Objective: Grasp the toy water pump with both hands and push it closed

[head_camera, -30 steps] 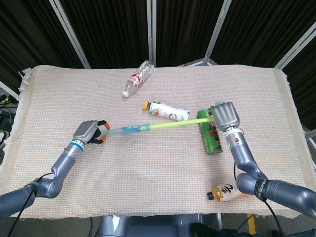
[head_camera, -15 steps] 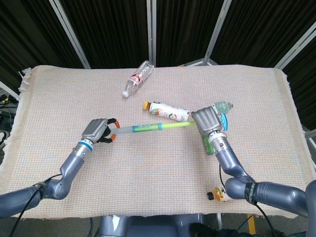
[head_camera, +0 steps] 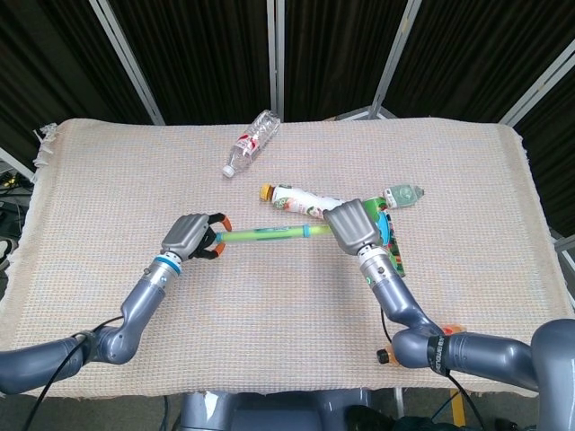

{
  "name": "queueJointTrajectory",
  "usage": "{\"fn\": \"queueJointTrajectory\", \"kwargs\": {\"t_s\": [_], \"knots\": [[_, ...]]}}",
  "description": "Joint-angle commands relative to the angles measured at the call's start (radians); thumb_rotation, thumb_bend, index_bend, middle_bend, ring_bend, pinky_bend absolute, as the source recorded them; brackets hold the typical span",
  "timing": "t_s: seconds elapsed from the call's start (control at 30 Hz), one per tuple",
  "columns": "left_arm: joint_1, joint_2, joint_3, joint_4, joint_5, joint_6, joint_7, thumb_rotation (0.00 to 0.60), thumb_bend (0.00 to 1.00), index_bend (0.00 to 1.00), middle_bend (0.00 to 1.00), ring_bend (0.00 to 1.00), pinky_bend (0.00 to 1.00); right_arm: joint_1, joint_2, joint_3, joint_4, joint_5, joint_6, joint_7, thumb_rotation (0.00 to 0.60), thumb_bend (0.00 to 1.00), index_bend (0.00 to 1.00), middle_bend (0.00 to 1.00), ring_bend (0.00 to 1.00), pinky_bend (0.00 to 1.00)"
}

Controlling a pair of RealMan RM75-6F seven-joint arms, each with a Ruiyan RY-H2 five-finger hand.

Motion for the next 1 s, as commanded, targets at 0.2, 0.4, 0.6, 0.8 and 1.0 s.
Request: {"fn": "queueJointTrajectory", "kwargs": {"t_s": [0.2,0.4,0.6,0.8,1.0], "knots": [[-0.019,-0.026,-0.007,-0.018,-0.002,0.02,0.007,0.6,0.57,0.83,0.92,0.84,1.0,0.026,-0.072,0.014,0.037,-0.029,0.01,0.005,0.6,0.48,0.72,1.0,1.0,1.0],[-0.023,-0.029,-0.008,-0.02,-0.006,0.028,0.006,0.6,0.58,0.83,0.92,0.84,1.0,0.025,-0.082,0.024,0.048,-0.02,0.018,0.012,0.6,0.48,0.71,1.0,1.0,1.0],[-0.02,-0.03,-0.001,-0.016,-0.004,0.033,-0.001,0.6,0.58,0.83,0.92,0.84,1.0,0.011,-0.065,0.023,0.035,-0.01,0.005,0.039,0.6,0.32,0.4,1.0,1.0,1.0],[-0.011,-0.027,0.013,0.0,-0.003,0.035,-0.005,0.6,0.58,0.83,0.92,0.84,1.0,-0.007,-0.024,0.012,0.008,-0.021,0.015,0.043,0.6,0.0,0.0,1.0,1.0,1.0],[0.008,-0.011,0.043,0.022,-0.009,0.029,0.001,0.6,0.44,0.22,0.9,0.84,1.0,-0.047,0.061,0.0,-0.062,-0.039,0.041,0.06,0.6,0.0,0.0,1.0,1.0,1.0]]}}
